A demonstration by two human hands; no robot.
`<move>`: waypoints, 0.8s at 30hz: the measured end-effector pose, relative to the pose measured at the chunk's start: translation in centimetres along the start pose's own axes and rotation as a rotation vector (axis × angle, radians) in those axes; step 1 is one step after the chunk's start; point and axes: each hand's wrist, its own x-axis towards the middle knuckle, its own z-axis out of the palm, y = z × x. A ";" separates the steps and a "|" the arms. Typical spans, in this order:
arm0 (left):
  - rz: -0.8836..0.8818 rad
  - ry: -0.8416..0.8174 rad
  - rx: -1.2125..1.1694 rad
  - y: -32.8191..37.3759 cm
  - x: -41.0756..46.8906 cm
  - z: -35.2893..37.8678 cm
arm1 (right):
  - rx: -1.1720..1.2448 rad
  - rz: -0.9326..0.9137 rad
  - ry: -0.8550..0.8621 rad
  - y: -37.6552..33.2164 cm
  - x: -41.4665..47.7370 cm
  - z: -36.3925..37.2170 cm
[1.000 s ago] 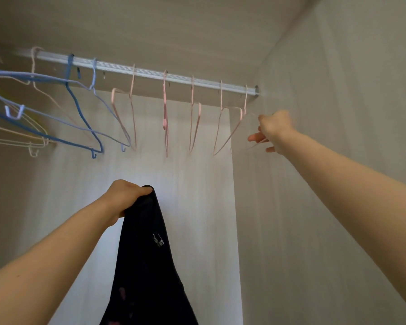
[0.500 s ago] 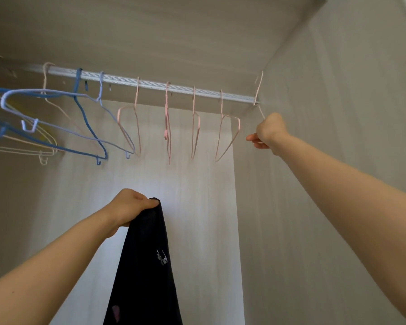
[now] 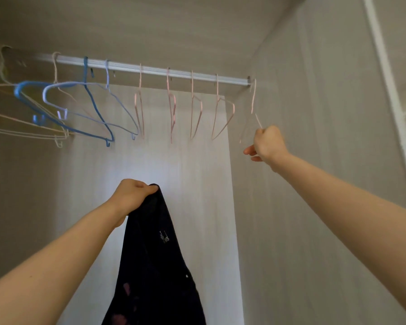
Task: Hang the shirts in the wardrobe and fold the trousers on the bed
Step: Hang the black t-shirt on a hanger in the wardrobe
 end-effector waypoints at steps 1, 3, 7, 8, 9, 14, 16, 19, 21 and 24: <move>-0.004 -0.001 -0.007 -0.2 -0.8 -0.1 | -0.014 0.010 -0.008 0.4 -1.2 -0.2; -0.017 -0.004 -0.021 -0.7 -2.2 -0.3 | -0.038 0.025 -0.033 0.9 -3.6 -0.6; -0.047 -0.012 -0.053 -2.1 -4.6 -0.7 | -0.044 0.125 -0.099 2.4 -8.7 -1.3; -0.048 -0.001 -0.067 -2.4 -4.5 -0.7 | -0.035 0.143 -0.133 2.6 -9.4 -1.4; -0.083 -0.004 -0.073 -2.9 -5.7 -1.1 | -0.035 0.172 -0.174 2.7 -11.0 -1.7; -0.151 0.001 -0.076 -4.8 -7.3 -1.6 | 0.027 0.292 -0.316 3.8 -15.8 -2.6; -0.194 -0.005 -0.073 -5.7 -8.0 -1.7 | 0.085 0.321 -0.386 4.1 -17.4 -3.0; -0.235 0.012 -0.067 -7.3 -9.0 -1.8 | 0.189 0.339 -0.495 4.7 -19.7 -3.2; -0.265 0.024 -0.081 -8.2 -9.3 -1.7 | 0.270 0.351 -0.539 5.2 -20.8 -3.3; -0.309 0.054 -0.065 -9.6 -9.7 -1.6 | 0.361 0.373 -0.570 6.0 -21.7 -3.6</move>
